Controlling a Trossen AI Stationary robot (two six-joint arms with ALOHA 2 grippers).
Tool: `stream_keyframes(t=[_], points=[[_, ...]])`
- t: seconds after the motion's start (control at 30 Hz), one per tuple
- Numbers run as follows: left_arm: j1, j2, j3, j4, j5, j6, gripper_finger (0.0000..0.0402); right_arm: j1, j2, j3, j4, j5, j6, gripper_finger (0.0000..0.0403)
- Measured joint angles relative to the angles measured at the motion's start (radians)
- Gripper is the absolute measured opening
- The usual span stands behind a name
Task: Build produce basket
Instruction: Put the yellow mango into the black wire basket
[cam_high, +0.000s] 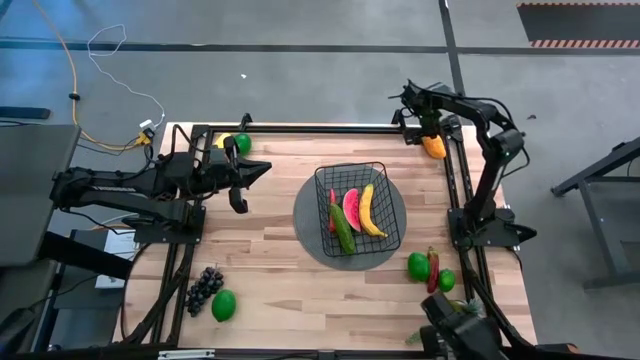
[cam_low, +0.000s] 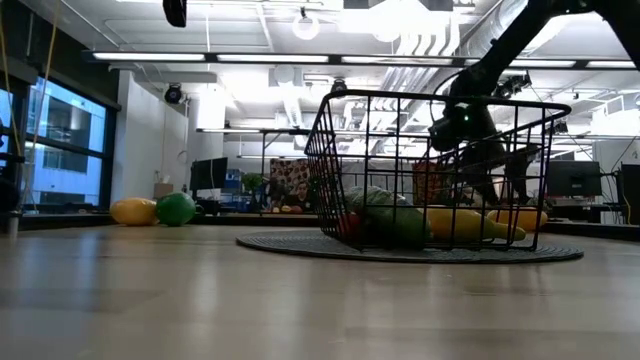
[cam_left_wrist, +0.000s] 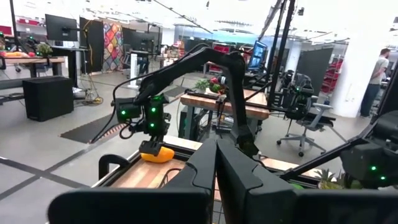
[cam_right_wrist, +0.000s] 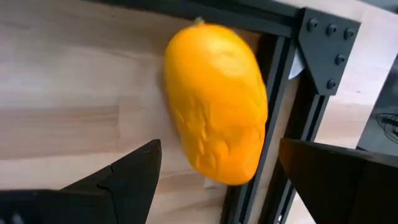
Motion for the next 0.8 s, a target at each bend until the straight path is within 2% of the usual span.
stream_keyframes(t=[0.53, 0.8], points=[[0.0, 0.0, 0.0, 0.0, 0.0, -0.001, 0.0003, 0.002, 0.012, 0.0, 0.089, 0.042, 0.134, 0.0307], [0.0, 0.0, 0.0, 0.0, 0.0, -0.005, 0.0003, -0.008, 0.046, -0.001, 0.072, 0.041, 0.172, 0.0307]])
